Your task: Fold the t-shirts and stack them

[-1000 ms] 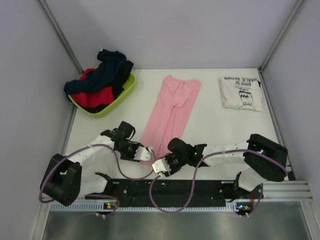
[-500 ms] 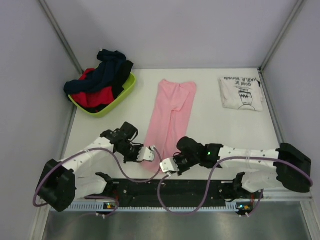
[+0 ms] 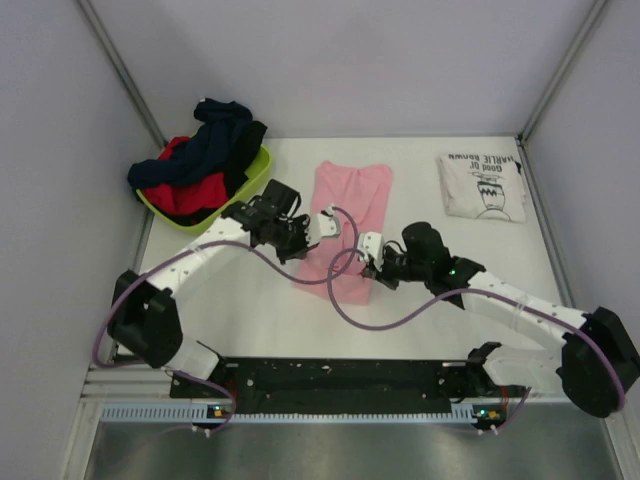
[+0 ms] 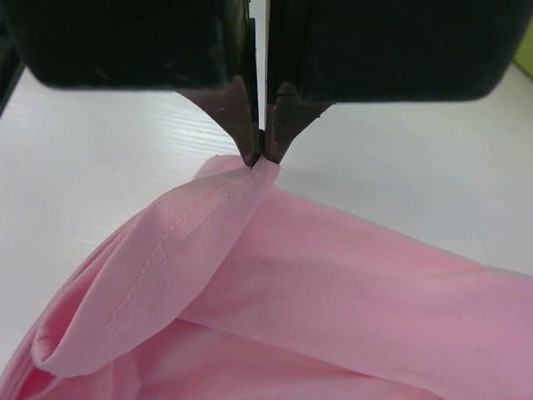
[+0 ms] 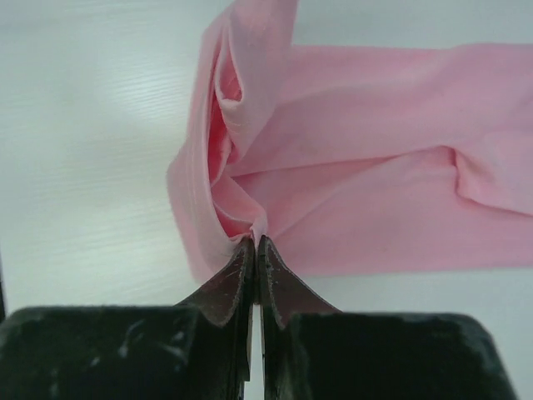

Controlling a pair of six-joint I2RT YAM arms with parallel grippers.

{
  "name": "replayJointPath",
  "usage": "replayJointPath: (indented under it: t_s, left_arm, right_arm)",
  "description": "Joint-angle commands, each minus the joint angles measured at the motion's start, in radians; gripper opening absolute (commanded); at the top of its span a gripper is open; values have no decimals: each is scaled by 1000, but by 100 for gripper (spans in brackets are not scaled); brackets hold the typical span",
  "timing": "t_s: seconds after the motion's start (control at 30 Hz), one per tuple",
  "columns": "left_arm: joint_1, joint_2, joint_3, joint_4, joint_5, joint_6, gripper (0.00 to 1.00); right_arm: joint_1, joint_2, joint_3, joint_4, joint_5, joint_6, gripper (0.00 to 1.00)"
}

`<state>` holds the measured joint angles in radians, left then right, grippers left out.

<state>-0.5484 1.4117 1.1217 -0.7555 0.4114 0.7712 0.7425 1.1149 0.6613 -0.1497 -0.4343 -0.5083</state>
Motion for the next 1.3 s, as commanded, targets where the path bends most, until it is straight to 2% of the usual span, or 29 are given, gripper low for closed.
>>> replayJointPath:
  t_s: [0.0,0.13,0.37,0.87,0.9,0.93,0.97,1.03,1.07,1.13,1.2,1.27]
  left_arm:
    - [14,177,166,45,-124,-92,0]
    - [48,337,311,39,-161,-124,0]
    - [85,529,512,-7,-177,-170,0]
    - [105,630,579,12,-215,-181,0]
    - [107,635,586,10,-214,-185,6]
    - [105,639,592,12,-215,-188,19]
    - [105,642,599,16,-221,-196,31]
    - [111,647,630,42,-249,-217,43]
    - [119,648,648,70,-270,-236,47]
    - [143,653,714,105,-295,-269,54]
    - [172,661,785,116,-318,-303,55]
    - [195,652,829,95,-330,-322,53]
  right_arm:
    - [-127,124,7,248,-15,85,0]
    - [-227,238,55,340,-38,132,0]
    - [-308,413,211,279,-52,192,0]
    - [-362,681,540,-22,-34,321,0]
    - [-367,698,561,-37,-35,329,0]
    - [-373,710,575,-48,-23,346,3]
    - [-385,723,589,-48,0,375,13]
    - [-426,753,624,-45,26,428,31]
    - [-449,772,647,-34,29,457,38]
    - [-485,781,693,-24,31,500,44]
    - [-499,755,727,-21,32,539,45]
    - [-489,693,698,-8,13,470,46]
